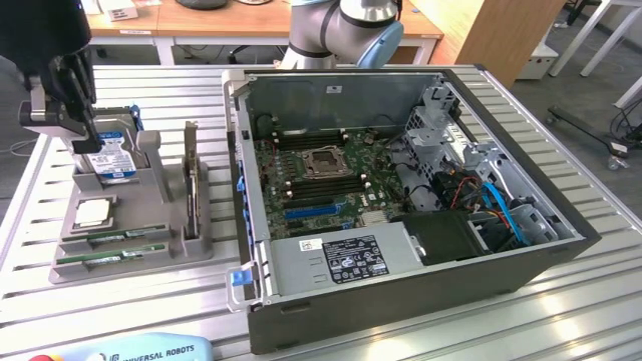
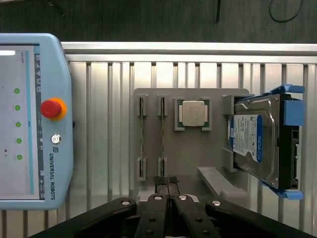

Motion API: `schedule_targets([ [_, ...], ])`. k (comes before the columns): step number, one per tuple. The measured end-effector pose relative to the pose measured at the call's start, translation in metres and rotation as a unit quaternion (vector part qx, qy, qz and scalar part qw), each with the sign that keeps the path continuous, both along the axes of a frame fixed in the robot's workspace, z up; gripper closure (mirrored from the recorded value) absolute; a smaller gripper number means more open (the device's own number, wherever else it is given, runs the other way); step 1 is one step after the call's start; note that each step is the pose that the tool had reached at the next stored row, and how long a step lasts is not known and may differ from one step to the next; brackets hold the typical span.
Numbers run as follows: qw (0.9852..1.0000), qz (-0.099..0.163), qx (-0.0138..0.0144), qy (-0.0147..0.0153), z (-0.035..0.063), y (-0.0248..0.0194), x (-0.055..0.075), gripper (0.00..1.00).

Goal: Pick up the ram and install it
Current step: 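Pick up the ram and move it above insertion slot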

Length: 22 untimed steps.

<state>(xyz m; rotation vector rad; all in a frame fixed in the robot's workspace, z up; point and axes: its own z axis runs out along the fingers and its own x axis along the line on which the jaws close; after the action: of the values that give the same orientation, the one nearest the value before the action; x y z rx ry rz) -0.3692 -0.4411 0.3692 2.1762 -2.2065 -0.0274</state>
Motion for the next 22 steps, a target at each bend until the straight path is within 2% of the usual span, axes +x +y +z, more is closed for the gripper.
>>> schedule_targets([
  [22, 1.0000, 0.000, 0.0000, 0.0000, -0.0280, 0.0000, 0.000, 0.90],
])
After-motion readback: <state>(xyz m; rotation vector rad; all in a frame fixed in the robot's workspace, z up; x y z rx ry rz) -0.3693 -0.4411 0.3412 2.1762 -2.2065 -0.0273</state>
